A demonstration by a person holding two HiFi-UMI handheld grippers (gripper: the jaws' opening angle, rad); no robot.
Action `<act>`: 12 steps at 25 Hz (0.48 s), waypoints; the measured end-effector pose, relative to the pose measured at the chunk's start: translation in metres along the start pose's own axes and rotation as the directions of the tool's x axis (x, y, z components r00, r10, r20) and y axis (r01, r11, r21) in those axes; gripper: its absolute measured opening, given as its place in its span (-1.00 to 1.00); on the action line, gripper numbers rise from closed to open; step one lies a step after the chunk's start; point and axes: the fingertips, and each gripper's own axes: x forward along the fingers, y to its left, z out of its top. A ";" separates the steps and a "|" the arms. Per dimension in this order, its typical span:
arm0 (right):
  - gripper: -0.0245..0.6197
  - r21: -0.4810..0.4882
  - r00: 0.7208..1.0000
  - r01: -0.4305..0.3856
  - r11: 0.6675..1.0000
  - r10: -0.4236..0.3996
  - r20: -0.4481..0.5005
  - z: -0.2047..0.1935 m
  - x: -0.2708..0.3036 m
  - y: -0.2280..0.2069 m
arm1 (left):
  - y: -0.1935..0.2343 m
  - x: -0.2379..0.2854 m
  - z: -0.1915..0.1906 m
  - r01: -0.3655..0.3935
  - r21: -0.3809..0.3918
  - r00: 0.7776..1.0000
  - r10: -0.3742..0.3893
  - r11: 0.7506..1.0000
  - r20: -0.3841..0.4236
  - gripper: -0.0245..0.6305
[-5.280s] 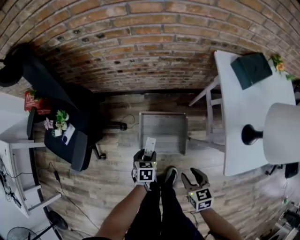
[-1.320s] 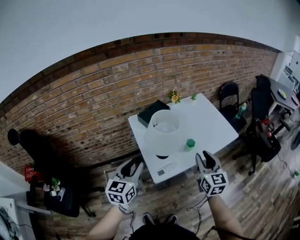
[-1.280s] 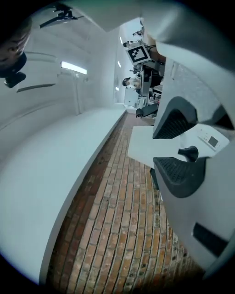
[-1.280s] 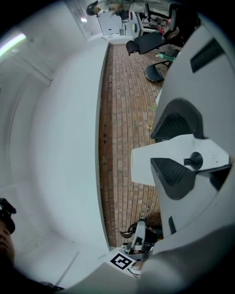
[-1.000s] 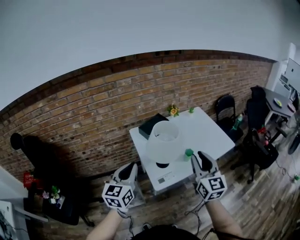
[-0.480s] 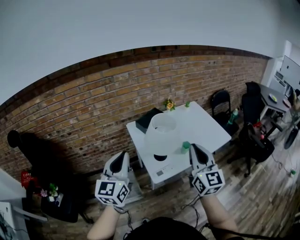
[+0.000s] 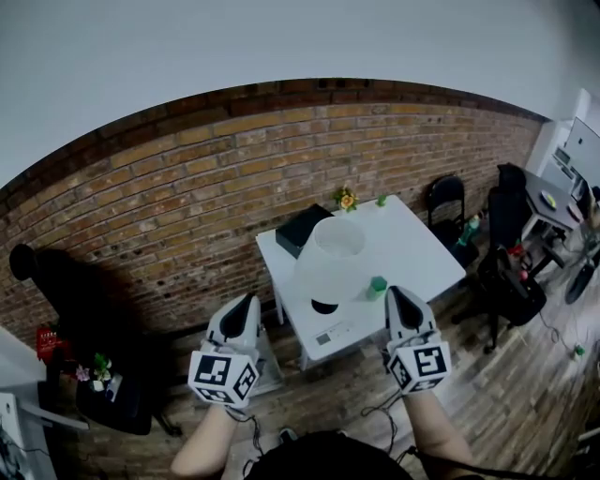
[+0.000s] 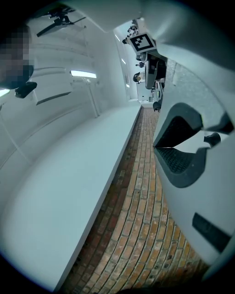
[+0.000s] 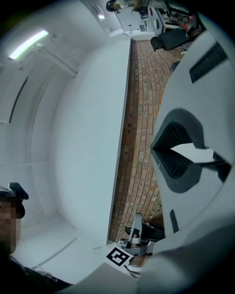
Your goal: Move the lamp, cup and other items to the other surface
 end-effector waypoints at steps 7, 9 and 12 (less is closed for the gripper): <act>-0.91 0.011 1.000 0.031 0.999 -0.030 -0.005 0.000 0.004 -0.006 | 0.007 0.003 0.002 0.003 0.008 1.000 -0.003 1.000 0.002 -0.91; -0.91 0.011 1.000 0.031 0.999 -0.031 -0.006 0.000 0.004 -0.006 | 0.008 0.005 0.001 0.004 0.007 1.000 -0.004 1.000 -0.004 -0.91; -0.91 0.009 1.000 0.031 0.999 -0.031 -0.001 0.001 0.002 -0.006 | 0.006 0.007 0.000 0.009 0.013 1.000 -0.009 1.000 -0.006 -0.91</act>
